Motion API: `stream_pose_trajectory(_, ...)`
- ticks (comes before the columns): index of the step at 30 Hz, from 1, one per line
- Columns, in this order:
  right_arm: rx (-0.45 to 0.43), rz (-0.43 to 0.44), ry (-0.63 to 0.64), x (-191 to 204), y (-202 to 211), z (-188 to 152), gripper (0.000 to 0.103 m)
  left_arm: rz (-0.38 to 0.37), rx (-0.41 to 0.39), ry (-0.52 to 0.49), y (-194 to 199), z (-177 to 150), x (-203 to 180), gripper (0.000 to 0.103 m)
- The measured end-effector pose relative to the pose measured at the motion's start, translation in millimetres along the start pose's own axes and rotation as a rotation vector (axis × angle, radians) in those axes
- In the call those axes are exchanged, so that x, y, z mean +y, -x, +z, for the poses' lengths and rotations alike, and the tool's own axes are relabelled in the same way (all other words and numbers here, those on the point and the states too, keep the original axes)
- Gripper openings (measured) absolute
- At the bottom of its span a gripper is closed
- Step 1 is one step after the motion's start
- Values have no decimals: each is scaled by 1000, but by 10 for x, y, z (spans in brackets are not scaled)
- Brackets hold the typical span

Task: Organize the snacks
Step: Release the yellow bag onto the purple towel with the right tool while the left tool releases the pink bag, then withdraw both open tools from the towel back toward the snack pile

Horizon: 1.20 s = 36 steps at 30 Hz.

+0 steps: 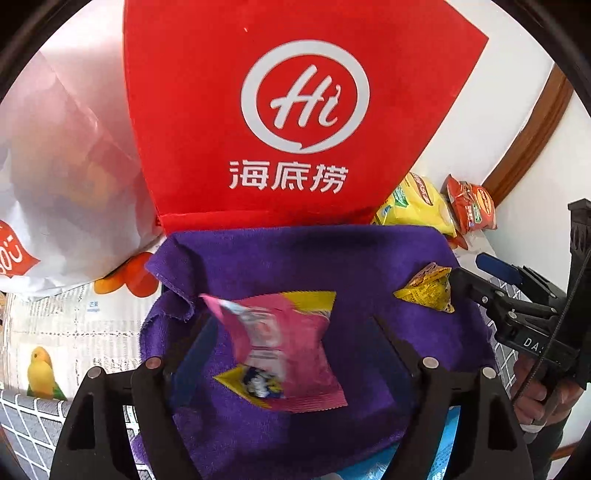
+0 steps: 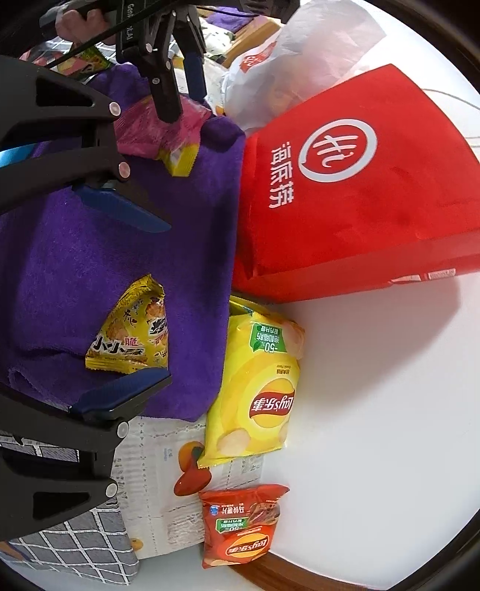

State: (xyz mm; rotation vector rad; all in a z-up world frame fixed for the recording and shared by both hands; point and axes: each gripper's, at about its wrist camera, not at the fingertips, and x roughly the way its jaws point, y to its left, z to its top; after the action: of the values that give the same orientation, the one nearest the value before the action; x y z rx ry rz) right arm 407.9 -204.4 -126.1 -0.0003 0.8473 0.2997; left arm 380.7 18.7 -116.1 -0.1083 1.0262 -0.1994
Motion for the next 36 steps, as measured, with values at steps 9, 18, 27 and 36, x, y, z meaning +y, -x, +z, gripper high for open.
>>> stream_pose_trajectory(9, -74, -149, -7, 84, 278, -28, 84, 16, -44, -36, 130, 0, -47, 81)
stream_pose_trajectory(18, -89, -177, -50, -61, 803, -335, 84, -14, -132, -52, 551, 1, -126, 80)
stream_pose_trajectory(27, -120, -274, -120, -300, 1569, -792, 84, -38, -208, -77, 1001, -28, -232, 81)
stream_pose_trajectory(36, -90, -283, -221, -507, 1851, -1260, 84, -68, -181, -94, 1371, -182, -374, 81)
